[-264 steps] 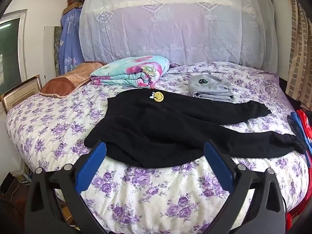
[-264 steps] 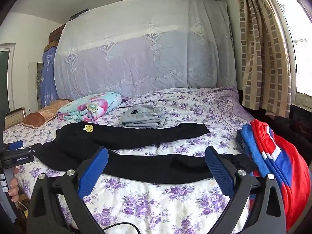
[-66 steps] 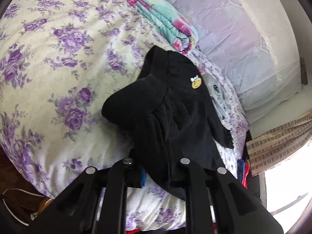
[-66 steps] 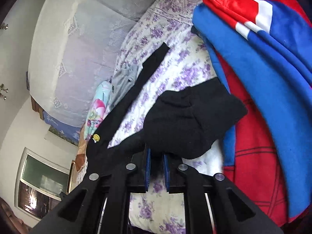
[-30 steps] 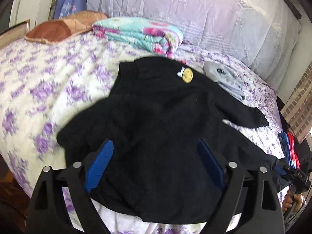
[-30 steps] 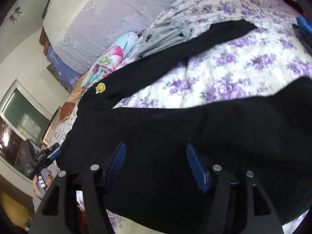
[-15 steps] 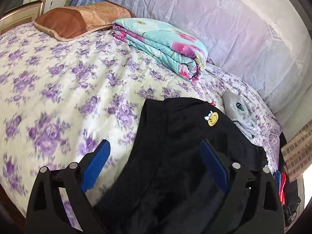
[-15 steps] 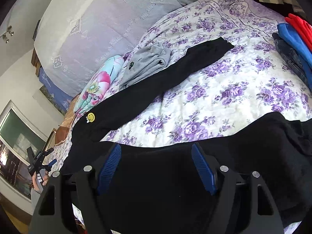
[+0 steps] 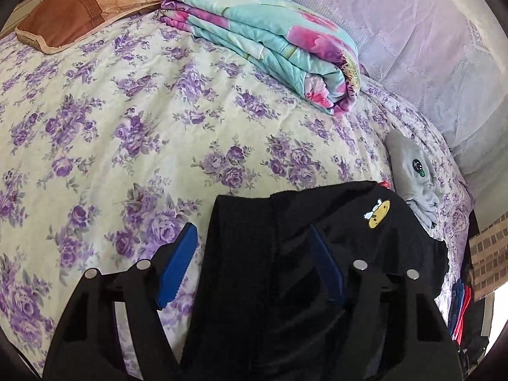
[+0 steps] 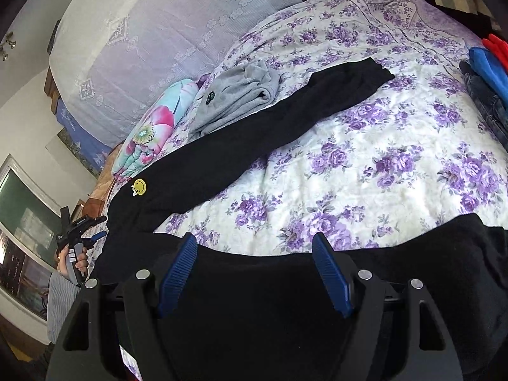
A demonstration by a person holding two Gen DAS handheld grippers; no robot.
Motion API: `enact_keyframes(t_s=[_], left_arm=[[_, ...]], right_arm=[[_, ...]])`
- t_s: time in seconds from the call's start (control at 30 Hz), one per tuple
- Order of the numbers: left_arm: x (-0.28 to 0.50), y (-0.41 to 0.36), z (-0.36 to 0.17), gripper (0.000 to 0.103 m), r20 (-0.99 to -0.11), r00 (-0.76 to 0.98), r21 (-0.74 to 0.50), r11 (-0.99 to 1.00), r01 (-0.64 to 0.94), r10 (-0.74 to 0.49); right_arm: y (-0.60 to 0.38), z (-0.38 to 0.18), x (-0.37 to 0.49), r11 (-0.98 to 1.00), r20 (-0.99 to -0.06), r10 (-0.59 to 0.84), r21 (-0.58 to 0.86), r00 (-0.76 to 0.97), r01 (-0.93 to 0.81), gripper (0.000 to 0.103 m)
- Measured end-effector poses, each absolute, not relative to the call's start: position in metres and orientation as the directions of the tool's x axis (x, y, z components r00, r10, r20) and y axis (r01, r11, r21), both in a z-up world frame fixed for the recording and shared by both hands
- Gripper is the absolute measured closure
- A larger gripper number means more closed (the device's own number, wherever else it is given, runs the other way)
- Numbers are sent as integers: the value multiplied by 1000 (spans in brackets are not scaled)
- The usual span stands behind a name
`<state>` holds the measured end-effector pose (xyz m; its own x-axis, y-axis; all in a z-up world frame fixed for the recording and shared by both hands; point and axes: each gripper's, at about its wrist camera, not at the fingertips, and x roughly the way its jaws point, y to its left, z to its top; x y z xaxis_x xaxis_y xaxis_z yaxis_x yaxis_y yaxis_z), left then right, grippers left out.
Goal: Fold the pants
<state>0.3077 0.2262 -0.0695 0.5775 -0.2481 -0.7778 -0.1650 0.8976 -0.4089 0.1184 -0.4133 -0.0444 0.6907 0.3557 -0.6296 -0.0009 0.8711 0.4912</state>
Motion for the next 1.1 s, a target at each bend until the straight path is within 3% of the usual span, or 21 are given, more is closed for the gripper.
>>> enact_keyframes(t_s=[0.07, 0.2, 0.3, 0.53, 0.7, 0.87, 1.1], left_arm=[[313, 227, -72, 38, -777, 576, -413, 896, -164, -253], [317, 227, -76, 60, -762, 579, -443, 886, -137, -292], [314, 228, -77, 63, -733, 618, -444, 889, -115, -286], [301, 237, -69, 67, -638, 705, -507, 858, -81, -311], [302, 237, -72, 67, -625, 719, -512, 855, -81, -306], [305, 242, -81, 67, -614, 719, -549, 831, -93, -325], [310, 245, -88, 66, -616, 716, -559, 822, -103, -329]], right_arm=[[-407, -40, 123, 877, -631, 357, 480, 689, -15, 27], [-397, -33, 133, 883, -628, 367, 467, 686, -45, 27], [-389, -27, 145, 889, -631, 371, 453, 682, -64, 27], [-363, -12, 194, 893, -630, 424, 412, 650, -183, 29], [-344, 0, 252, 877, -617, 478, 372, 624, -304, 33], [-312, -2, 311, 861, -669, 472, 209, 574, -464, 33], [-281, -24, 380, 790, -732, 420, 6, 536, -613, 50]])
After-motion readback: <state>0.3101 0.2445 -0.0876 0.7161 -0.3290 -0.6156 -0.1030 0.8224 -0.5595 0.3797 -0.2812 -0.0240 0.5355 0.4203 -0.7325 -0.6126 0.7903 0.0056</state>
